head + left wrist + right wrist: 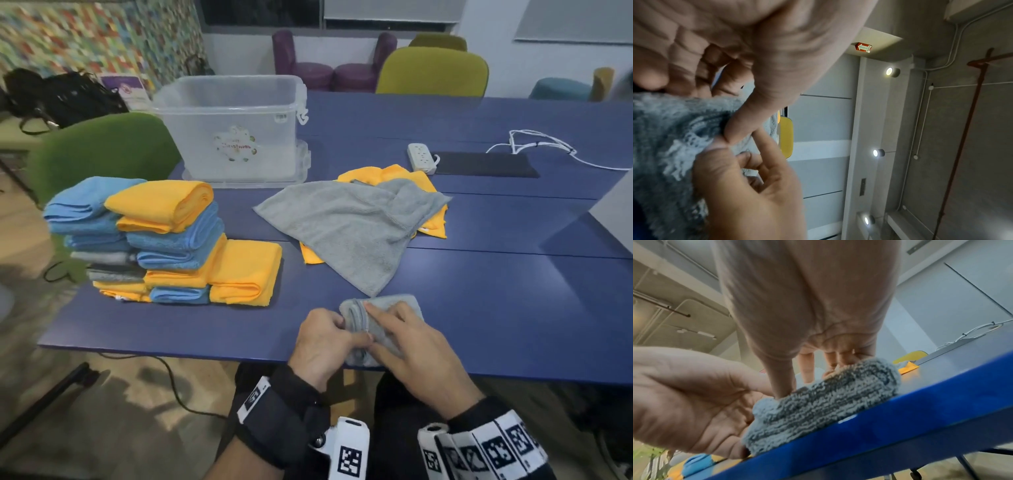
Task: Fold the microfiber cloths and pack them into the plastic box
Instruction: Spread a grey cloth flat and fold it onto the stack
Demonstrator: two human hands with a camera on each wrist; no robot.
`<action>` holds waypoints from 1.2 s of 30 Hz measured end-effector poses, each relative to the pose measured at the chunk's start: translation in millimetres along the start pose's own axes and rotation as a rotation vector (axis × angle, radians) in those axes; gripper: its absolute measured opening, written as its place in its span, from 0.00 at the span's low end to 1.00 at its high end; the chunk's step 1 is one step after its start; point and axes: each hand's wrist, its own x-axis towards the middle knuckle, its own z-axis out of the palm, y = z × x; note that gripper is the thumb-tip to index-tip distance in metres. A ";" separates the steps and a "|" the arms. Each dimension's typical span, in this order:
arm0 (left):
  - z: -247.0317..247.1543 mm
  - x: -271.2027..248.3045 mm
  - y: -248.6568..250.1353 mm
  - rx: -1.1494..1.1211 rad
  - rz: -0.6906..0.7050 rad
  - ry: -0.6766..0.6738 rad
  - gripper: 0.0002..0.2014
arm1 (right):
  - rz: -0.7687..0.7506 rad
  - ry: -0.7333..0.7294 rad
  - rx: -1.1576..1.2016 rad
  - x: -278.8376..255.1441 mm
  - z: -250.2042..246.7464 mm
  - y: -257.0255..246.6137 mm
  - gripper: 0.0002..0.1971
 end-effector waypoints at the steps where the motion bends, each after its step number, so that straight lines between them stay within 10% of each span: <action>1: 0.5 -0.4 -1.5 -0.021 0.004 0.010 0.31 | -0.017 0.013 0.041 0.2 -1.2 2.5 0.31; 9: -24.9 -15.8 0.7 -0.549 0.133 0.281 0.20 | 0.139 0.352 0.378 30.2 5.6 -11.4 0.39; 15: -66.7 -4.3 3.2 -0.669 0.295 0.491 0.21 | 0.270 0.138 1.124 90.2 10.1 -76.4 0.39; 21: -103.8 8.3 8.9 -0.695 0.289 0.670 0.22 | 0.098 0.215 1.035 144.8 13.1 -125.7 0.32; 29: -120.3 24.1 -12.2 -0.682 0.099 0.732 0.21 | 0.060 -0.037 0.886 183.7 44.9 -127.0 0.25; 33: -116.4 6.5 -12.0 -0.155 0.107 0.877 0.20 | 0.042 -0.018 0.781 183.5 48.8 -124.3 0.27; 36: -110.2 -4.3 -5.1 0.333 0.495 0.983 0.13 | 0.001 -0.007 0.694 181.4 49.7 -124.2 0.28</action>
